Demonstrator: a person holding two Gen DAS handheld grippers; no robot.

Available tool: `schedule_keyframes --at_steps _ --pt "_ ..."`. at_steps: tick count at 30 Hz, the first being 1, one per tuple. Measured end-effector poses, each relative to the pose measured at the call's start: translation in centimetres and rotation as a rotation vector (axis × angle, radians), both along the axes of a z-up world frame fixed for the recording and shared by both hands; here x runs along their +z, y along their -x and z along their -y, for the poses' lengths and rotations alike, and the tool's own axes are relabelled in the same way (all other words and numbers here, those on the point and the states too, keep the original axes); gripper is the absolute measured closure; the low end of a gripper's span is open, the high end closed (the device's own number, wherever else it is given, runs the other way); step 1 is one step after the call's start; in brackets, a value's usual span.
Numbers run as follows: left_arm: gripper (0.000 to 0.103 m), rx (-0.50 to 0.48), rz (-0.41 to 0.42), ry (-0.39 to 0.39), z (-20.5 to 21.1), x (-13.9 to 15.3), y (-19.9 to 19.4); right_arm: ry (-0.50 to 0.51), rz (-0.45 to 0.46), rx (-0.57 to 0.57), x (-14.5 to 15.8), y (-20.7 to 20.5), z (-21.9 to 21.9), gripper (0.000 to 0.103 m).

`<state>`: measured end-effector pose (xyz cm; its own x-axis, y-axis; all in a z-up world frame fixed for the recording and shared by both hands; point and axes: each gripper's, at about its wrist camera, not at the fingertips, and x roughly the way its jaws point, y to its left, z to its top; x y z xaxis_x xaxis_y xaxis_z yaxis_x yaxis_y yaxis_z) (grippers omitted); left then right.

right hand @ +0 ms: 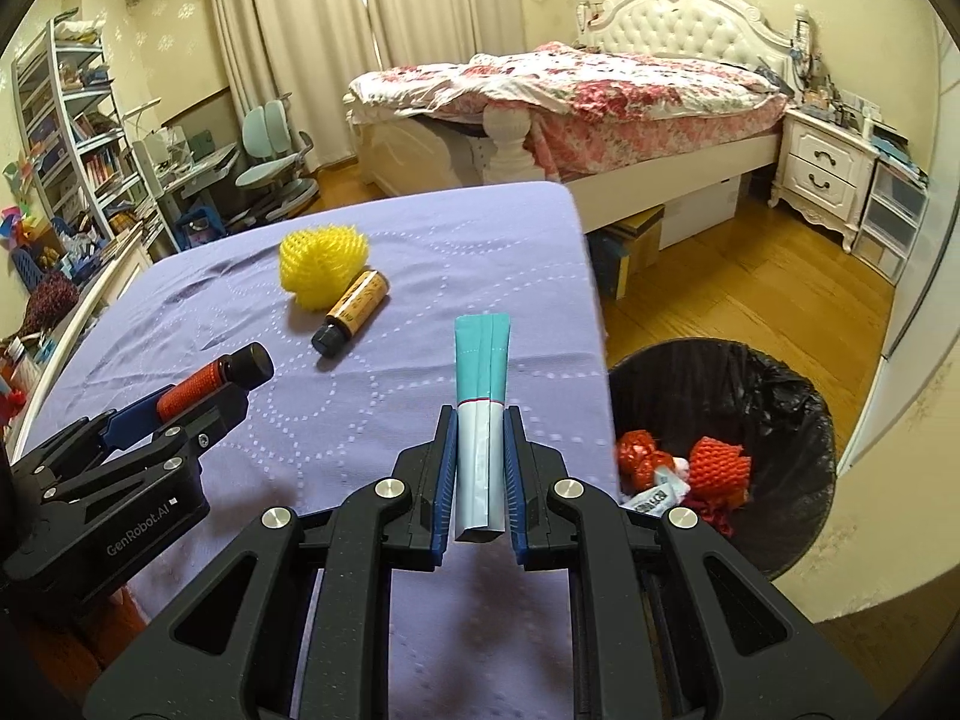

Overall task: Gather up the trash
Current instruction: 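Carry the red bottle and teal tube over the black bin with both tools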

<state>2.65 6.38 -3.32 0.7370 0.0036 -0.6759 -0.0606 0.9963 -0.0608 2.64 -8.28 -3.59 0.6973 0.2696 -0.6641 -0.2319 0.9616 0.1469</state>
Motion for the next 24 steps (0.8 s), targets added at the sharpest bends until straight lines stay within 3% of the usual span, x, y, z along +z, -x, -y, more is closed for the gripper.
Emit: schedule_keyframes --at_steps 11,24 --pt "0.045 -0.112 0.037 -0.033 6.3 0.9 -1.1 -0.025 0.045 -0.112 1.1 0.5 5.9 0.088" --pt "0.045 -0.218 0.044 -0.064 13.0 0.4 -3.5 -0.038 0.047 -0.254 0.3 -0.4 13.2 0.088"
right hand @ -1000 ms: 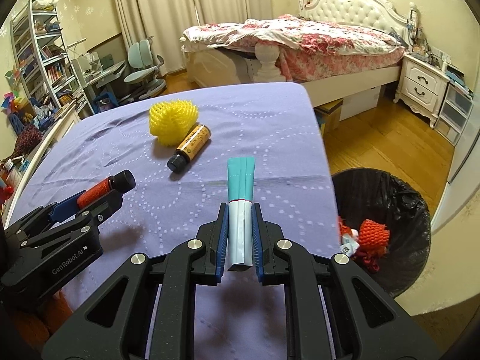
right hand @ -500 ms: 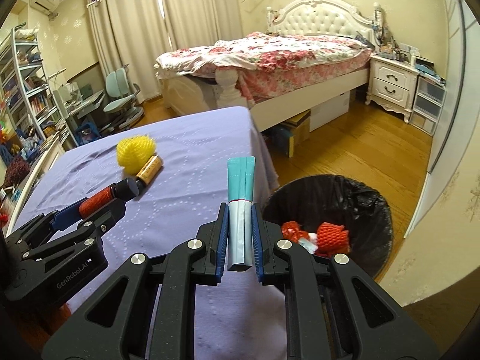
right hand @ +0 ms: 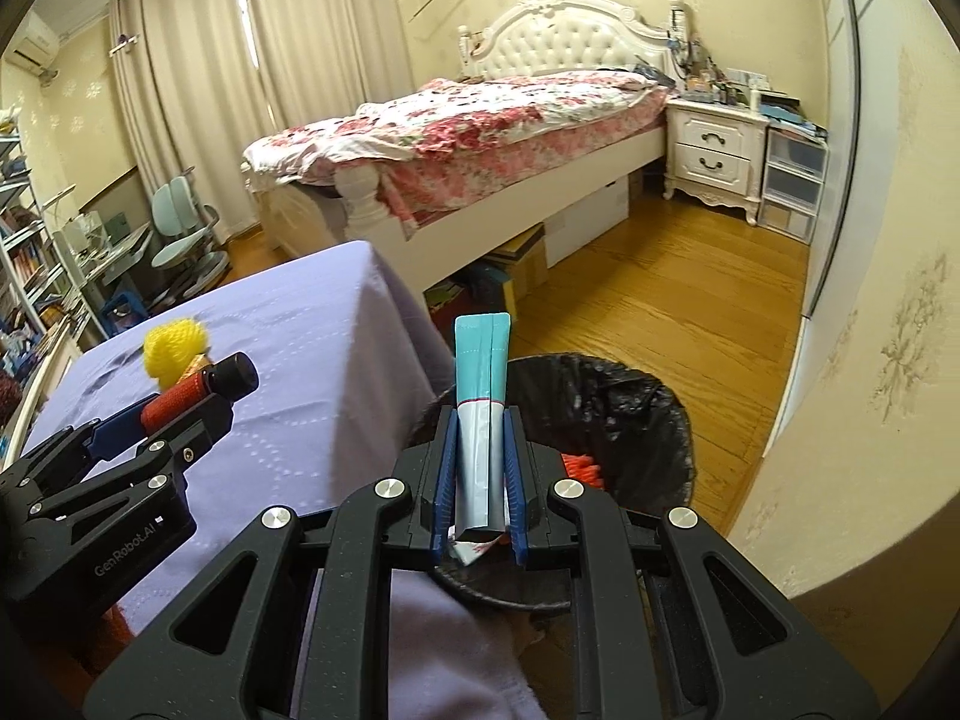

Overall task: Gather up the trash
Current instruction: 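Carry the red bottle and teal tube over the black bin with both tools, then open both tools to drop the bottle and tube into the bin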

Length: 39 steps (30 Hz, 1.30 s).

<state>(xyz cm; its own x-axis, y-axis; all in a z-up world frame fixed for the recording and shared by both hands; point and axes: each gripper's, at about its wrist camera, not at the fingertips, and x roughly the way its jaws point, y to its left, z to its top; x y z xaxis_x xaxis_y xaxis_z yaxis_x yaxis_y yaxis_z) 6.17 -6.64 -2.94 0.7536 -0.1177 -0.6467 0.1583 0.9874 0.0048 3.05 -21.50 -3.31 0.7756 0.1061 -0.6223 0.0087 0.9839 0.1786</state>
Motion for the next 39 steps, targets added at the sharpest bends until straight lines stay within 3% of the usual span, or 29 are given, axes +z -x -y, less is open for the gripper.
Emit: schedule_keyframes --at_steps 11,30,34,39 --pt "0.045 -0.040 -0.039 -0.025 3.8 -1.7 -2.8 -0.010 -0.027 -0.039 -1.6 -1.8 3.8 0.088" --pt "0.045 -0.063 -0.100 -0.059 7.0 -3.5 -5.7 -0.040 -0.083 -0.087 -3.6 -4.5 5.6 0.086" --pt "0.039 -0.061 -0.104 -0.064 6.9 -3.6 -5.6 -0.045 -0.080 -0.101 -3.9 -4.5 5.8 0.084" --pt "0.029 -0.051 -0.091 -0.058 6.8 -3.3 -5.3 -0.041 -0.072 -0.121 -3.9 -4.3 5.6 0.067"
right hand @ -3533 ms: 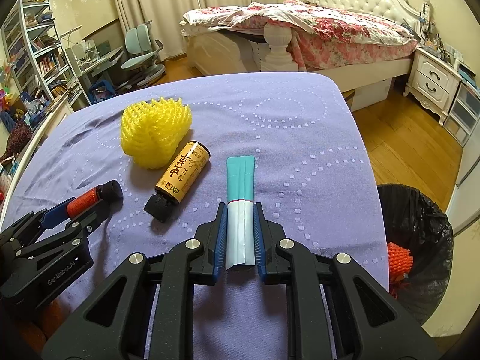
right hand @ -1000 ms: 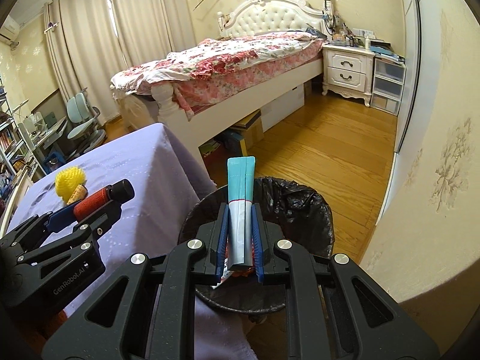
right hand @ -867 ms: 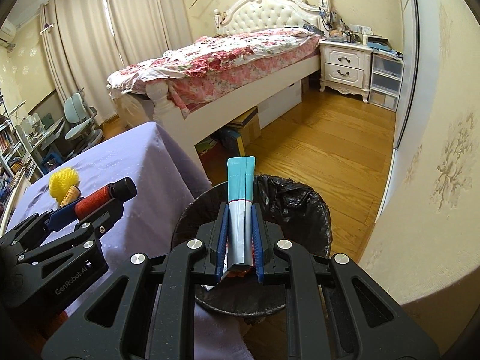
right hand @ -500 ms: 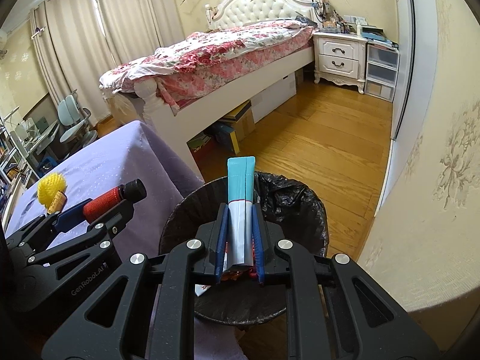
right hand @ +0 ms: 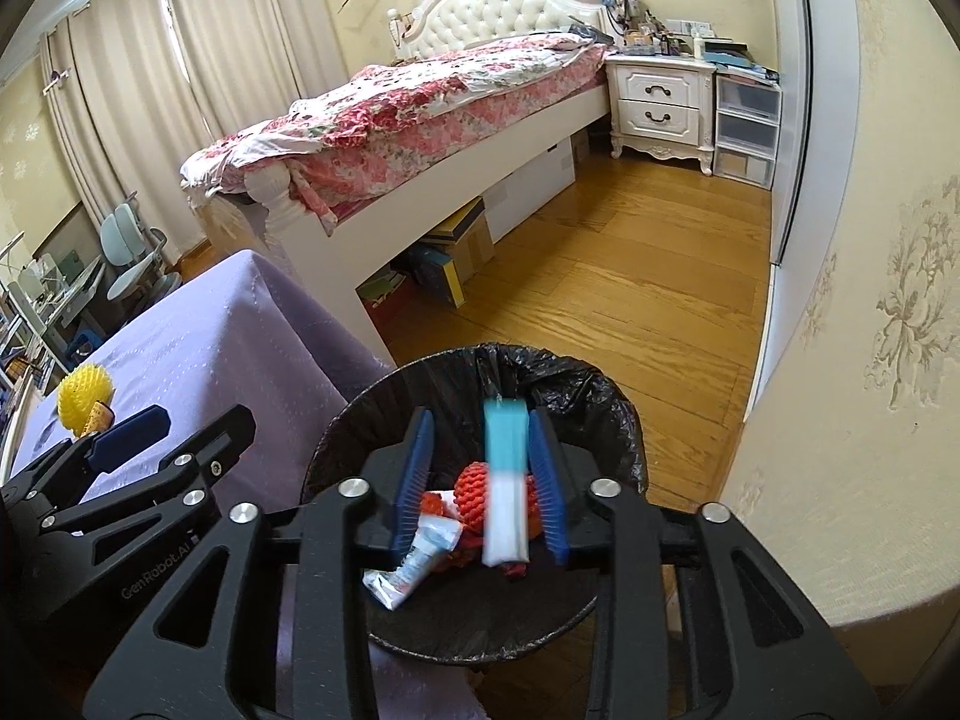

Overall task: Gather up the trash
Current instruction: 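Open both tools to drop the bottle and tube into the bin, then move both tools back over the table toward the remaining trash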

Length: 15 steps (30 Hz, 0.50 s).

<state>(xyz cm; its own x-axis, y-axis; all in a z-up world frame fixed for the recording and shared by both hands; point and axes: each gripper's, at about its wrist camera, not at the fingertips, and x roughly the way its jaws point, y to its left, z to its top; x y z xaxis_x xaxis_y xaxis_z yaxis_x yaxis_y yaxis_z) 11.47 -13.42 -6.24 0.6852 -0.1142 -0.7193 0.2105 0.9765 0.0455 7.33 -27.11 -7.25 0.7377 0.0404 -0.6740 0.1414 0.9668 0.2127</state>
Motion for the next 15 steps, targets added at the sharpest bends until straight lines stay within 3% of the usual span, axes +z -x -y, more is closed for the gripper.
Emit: schedule_keyframes --at_steps 9,15 --pt "0.027 0.027 -0.001 0.006 -1.3 0.3 0.5 0.010 0.009 -0.023 0.5 0.5 0.1 0.048" --pt "0.027 0.063 0.004 0.009 -3.4 0.6 1.2 0.014 0.010 -0.012 0.8 0.8 -0.6 0.043"
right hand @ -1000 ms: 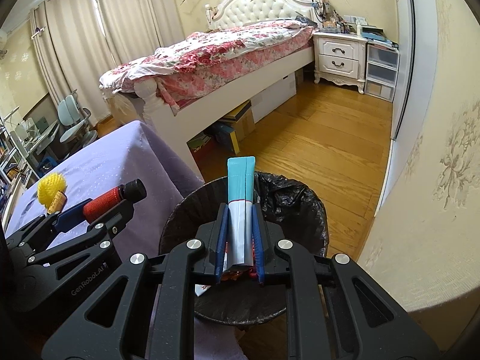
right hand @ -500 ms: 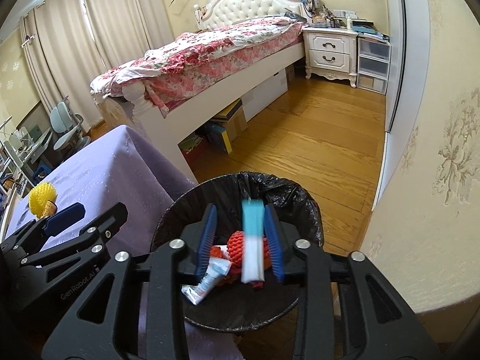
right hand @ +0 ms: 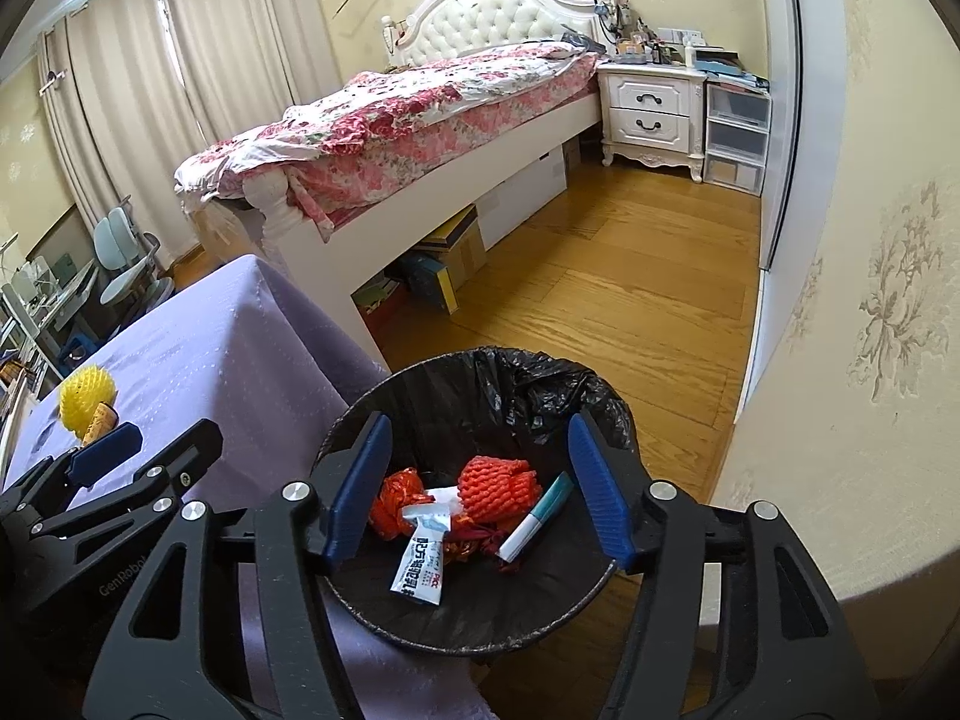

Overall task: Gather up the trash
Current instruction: 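Move both tools back over the table toward the remaining trash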

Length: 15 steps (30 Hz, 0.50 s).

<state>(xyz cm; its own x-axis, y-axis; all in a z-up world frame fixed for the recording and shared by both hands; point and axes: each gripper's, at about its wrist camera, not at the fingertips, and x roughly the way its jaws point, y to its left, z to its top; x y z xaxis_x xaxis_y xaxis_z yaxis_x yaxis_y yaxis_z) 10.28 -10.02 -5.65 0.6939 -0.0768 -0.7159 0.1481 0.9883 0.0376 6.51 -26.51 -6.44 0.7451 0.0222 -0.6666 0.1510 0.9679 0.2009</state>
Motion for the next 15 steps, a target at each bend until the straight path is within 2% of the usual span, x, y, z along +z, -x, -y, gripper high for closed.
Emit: schedule_keyframes --at_steps 8,15 --pt "0.027 0.080 0.006 -0.009 -4.4 0.2 1.2 -0.002 -0.004 0.054 0.4 0.4 -2.7 0.040" --pt "0.027 0.164 0.009 -0.011 -9.1 0.2 1.6 0.009 -0.004 0.144 0.8 0.5 -6.7 0.040"
